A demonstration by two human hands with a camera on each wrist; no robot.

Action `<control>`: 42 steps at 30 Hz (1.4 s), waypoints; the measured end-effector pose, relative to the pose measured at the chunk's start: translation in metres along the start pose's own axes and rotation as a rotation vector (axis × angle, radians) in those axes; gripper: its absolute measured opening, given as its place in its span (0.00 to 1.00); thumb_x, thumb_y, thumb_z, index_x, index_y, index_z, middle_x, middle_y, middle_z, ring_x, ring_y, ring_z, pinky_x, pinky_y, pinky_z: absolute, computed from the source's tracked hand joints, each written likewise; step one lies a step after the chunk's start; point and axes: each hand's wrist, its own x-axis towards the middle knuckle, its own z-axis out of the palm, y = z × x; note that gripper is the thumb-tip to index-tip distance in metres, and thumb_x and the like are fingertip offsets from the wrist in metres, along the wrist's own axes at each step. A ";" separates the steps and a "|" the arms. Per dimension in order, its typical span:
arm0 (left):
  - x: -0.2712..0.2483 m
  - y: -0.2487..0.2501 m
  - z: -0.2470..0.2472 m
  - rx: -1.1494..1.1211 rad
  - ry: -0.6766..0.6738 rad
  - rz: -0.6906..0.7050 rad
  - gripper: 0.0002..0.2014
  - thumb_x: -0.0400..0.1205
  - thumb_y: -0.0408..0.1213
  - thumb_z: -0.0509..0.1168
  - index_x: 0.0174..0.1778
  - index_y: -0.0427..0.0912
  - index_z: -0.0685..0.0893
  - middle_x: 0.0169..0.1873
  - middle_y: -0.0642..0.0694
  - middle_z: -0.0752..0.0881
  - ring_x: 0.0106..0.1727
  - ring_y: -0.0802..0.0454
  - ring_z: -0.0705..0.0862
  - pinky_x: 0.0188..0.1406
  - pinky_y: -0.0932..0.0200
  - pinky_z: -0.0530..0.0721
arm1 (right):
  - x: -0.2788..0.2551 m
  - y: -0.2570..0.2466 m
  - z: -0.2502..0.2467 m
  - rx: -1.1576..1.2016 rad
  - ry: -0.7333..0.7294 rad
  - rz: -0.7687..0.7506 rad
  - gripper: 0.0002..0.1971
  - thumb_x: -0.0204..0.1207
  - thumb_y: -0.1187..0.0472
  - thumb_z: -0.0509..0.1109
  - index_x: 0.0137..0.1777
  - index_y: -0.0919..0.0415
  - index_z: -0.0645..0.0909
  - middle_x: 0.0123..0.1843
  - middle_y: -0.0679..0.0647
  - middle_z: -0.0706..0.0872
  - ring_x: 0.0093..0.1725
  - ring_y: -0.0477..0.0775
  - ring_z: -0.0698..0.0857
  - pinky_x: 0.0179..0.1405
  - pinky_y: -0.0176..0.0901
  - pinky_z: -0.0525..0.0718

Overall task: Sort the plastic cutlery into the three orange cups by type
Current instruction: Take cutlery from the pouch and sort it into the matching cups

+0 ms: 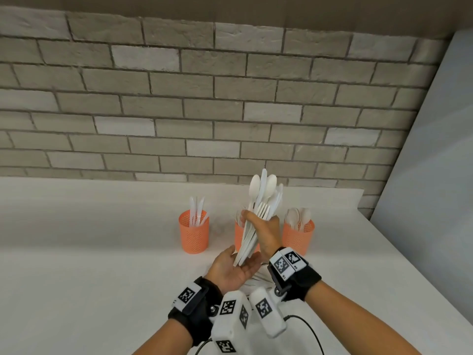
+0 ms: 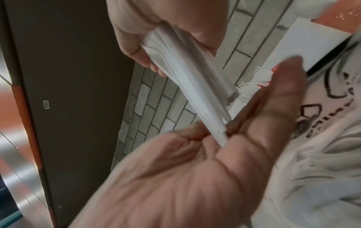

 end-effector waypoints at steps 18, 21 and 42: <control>0.036 0.001 0.009 0.081 -0.078 -0.051 0.21 0.86 0.42 0.51 0.75 0.46 0.71 0.57 0.46 0.81 0.60 0.52 0.80 0.62 0.57 0.81 | -0.004 0.038 0.010 -0.080 0.069 0.021 0.32 0.49 0.60 0.76 0.57 0.70 0.79 0.38 0.61 0.87 0.36 0.54 0.87 0.38 0.48 0.88; 0.029 0.001 0.013 0.181 -0.035 -0.016 0.20 0.87 0.41 0.49 0.72 0.39 0.74 0.57 0.41 0.82 0.60 0.48 0.81 0.65 0.55 0.78 | 0.000 0.041 0.008 -0.105 0.066 -0.001 0.23 0.61 0.68 0.74 0.57 0.76 0.77 0.32 0.59 0.82 0.26 0.46 0.83 0.26 0.36 0.82; 0.010 0.039 0.058 0.802 0.188 0.854 0.07 0.80 0.40 0.68 0.48 0.40 0.81 0.33 0.48 0.83 0.26 0.56 0.81 0.26 0.67 0.81 | 0.016 0.037 -0.037 -1.015 0.130 -0.240 0.10 0.72 0.60 0.69 0.50 0.62 0.79 0.38 0.56 0.85 0.34 0.51 0.76 0.32 0.39 0.70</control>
